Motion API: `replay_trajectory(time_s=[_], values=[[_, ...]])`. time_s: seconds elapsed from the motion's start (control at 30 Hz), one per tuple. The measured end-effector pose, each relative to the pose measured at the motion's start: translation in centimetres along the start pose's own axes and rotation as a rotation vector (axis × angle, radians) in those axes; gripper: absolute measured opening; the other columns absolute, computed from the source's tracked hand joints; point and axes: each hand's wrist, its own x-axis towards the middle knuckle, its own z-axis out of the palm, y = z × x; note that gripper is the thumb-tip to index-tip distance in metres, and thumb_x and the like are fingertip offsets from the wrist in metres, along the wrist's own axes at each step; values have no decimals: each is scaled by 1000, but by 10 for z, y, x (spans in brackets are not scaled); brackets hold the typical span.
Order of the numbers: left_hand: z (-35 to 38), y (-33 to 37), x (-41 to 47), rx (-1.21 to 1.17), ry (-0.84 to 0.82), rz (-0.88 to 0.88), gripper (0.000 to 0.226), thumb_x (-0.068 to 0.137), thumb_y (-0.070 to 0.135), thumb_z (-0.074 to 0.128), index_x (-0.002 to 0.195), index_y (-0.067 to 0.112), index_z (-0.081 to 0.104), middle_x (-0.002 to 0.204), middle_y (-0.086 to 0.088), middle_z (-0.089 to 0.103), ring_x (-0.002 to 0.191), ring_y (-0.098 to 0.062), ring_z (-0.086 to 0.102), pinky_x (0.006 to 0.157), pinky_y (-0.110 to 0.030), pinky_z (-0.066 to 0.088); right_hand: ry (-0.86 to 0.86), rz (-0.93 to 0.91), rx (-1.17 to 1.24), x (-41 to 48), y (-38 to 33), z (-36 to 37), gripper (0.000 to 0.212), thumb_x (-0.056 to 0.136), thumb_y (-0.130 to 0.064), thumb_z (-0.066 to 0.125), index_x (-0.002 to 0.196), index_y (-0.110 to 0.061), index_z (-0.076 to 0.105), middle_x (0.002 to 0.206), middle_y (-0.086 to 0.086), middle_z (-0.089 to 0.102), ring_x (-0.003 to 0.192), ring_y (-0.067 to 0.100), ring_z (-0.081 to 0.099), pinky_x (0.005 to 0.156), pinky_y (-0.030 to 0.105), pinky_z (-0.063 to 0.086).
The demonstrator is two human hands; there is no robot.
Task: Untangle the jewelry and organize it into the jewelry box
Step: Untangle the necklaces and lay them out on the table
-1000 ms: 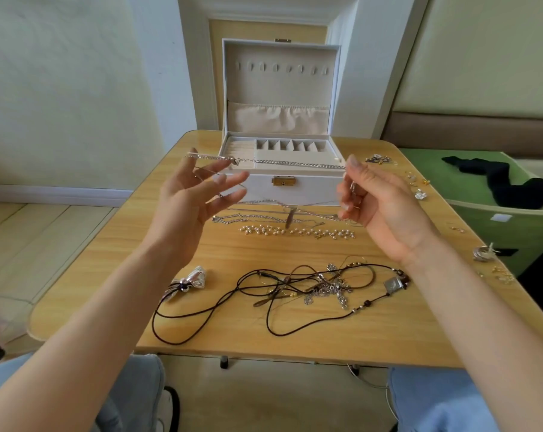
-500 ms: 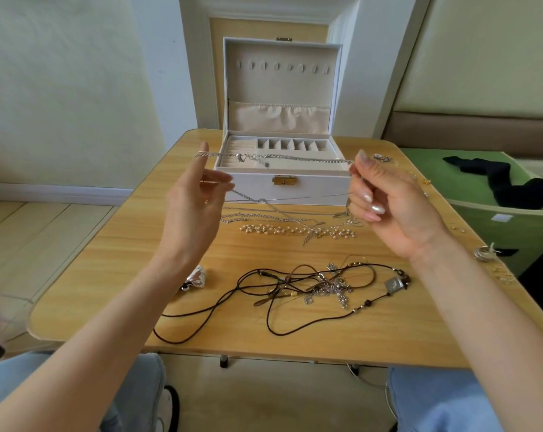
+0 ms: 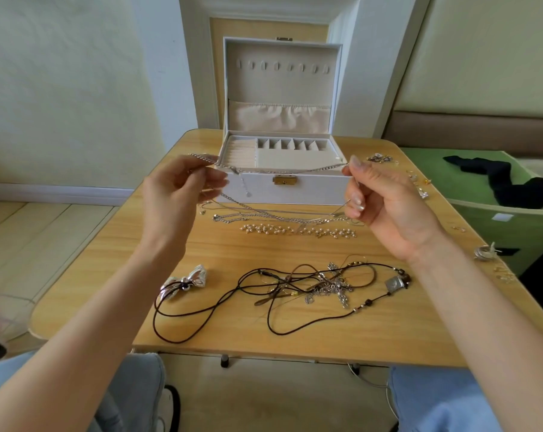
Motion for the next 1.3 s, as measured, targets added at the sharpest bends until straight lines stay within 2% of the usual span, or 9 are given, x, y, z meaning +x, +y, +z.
replay_trajectory(time_s=[0.1,0.17,0.3,0.43,0.77,0.97,1.1,1.2,1.3], values=[[-2,2,1,-55,-46,-25,30,92,-6,41,90,13,65,72,6,69,59,-7,60,51,-16,45,22,13,17,0,-1,-2,14,80,-26,60,76,-13,62,51,-3,49,47,10,38,43,19,36],[-3,1,1,-52,-69,-22,33,90,-9,41,89,14,65,77,5,71,59,-5,56,48,-15,41,36,21,49,1,-1,-4,14,82,-26,60,76,-13,61,53,-3,50,46,9,38,43,18,35],[-4,0,1,-224,-112,-139,30,91,-13,38,91,11,56,86,-6,70,69,-10,65,52,-18,49,59,25,79,2,-1,-7,14,85,-25,57,79,-13,58,55,-3,51,46,7,37,43,18,33],[-4,-4,3,-320,-62,-245,22,93,-12,39,107,2,49,89,-16,69,79,-21,71,69,-22,55,17,-9,137,2,-3,-6,14,86,-23,54,79,-12,56,55,-3,50,47,7,37,43,18,33],[2,-21,2,162,42,-170,14,86,11,64,79,18,55,91,-8,69,86,-20,67,82,-34,54,-158,-61,272,-2,-4,0,16,84,-22,53,73,-13,60,52,-3,42,50,10,37,50,21,39],[10,-15,-6,491,36,11,8,84,13,62,86,15,55,83,-1,68,80,-15,62,67,-27,45,-279,-28,210,-2,-3,-2,15,76,-29,65,78,-15,69,40,-9,35,43,6,29,49,18,38],[13,-8,-10,575,-23,36,6,84,19,63,88,15,61,70,6,60,66,-9,54,56,-22,38,-231,-13,129,-5,-5,4,20,77,-29,58,83,-15,71,33,-9,30,36,5,23,45,17,36],[10,-4,-7,438,-158,-98,11,84,19,65,75,12,62,65,3,56,64,-12,51,62,-21,41,-157,3,178,-4,-5,3,18,82,-26,53,80,-15,67,35,-8,32,38,5,26,46,17,37],[1,5,1,-12,-380,-349,19,88,16,60,71,6,59,67,-2,53,79,-23,59,80,-27,55,-96,4,265,0,-5,-2,15,84,-26,53,79,-15,63,41,-8,35,43,5,28,46,17,38]])
